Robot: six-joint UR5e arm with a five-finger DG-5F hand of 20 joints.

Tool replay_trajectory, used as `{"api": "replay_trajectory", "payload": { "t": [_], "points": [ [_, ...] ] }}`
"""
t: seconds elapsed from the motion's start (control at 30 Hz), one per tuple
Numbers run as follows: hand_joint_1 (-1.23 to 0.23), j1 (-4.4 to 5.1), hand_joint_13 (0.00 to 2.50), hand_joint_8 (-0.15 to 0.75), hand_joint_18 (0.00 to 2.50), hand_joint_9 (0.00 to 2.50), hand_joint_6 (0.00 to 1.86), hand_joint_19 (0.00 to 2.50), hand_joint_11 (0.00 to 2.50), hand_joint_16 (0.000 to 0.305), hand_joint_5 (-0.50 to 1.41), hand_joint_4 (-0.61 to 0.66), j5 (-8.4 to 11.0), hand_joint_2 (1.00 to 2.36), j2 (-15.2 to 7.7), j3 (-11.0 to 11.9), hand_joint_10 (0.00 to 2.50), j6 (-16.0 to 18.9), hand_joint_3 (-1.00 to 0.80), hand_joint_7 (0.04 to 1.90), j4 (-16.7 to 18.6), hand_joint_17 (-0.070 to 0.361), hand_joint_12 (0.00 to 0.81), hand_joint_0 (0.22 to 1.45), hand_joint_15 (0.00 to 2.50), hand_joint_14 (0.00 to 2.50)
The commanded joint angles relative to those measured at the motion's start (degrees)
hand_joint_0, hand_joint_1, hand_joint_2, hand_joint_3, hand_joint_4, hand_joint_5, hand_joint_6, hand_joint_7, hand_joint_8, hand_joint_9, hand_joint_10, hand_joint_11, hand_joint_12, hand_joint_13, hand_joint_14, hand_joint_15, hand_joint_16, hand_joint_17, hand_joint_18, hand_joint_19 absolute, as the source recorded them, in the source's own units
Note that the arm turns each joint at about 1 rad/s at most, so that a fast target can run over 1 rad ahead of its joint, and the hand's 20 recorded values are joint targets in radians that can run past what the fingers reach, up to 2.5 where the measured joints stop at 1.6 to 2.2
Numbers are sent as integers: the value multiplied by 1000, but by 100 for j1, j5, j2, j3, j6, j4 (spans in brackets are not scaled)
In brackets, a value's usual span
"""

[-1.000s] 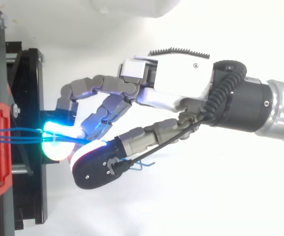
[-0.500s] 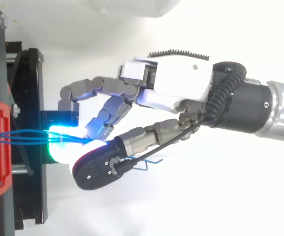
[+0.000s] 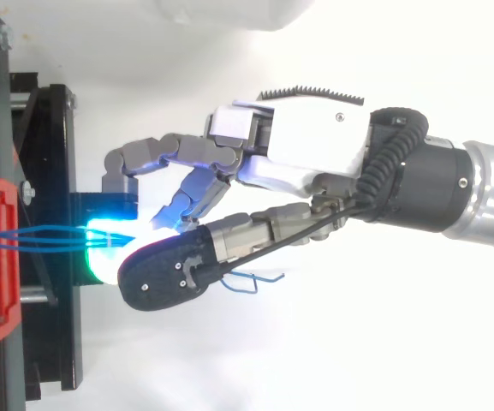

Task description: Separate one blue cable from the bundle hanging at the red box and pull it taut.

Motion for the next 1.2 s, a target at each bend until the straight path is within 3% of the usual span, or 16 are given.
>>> {"api": "replay_trajectory", "payload": {
  "t": [0.0, 0.27, 0.4, 0.57, 0.67, 0.83, 0.97, 1.17],
  "points": [
    [-497, 0, 1072, 331, 857, 1030, 505, 484, 599, 35, -87, 185, 0, 1014, 0, -1, 16, 0, -330, 1419, 0, 79, 336, 670, 539, 18],
    [-526, 0, 1075, 326, 859, 1047, 500, 477, 593, 35, -83, 167, 0, 1020, 0, 8, 16, 0, -142, 1409, 0, 79, 334, 683, 541, 18],
    [-633, 0, 1087, 339, 878, 1052, 500, 464, 588, 38, -88, 185, 0, 1015, 0, -1, 19, 0, -58, 1394, 0, 85, 351, 699, 534, 18],
    [-691, 0, 1081, 343, 879, 1037, 501, 457, 597, 37, -97, 203, 0, 1017, 0, -1, 19, 0, -107, 1388, 0, 84, 354, 686, 531, 18],
    [-687, 0, 1069, 336, 869, 1019, 501, 470, 603, 36, -100, 200, 9, 1019, 0, -1, 19, 0, -230, 1398, 0, 81, 348, 660, 538, 18],
    [-466, 0, 1071, 332, 870, 1034, 501, 493, 595, 37, -97, 194, 0, 1004, 0, -1, 18, 0, -449, 1387, 0, 83, 341, 603, 539, 20],
    [-416, 0, 1077, 336, 870, 1051, 501, 494, 597, 37, -94, 187, 9, 1004, 0, -1, 19, 0, -450, 1380, 0, 82, 341, 606, 546, 22],
    [-565, 0, 1084, 336, 874, 1054, 501, 492, 598, 37, -92, 184, 9, 1019, 0, -1, 17, 0, -220, 1369, 0, 82, 345, 674, 537, 20]
  ]
}}
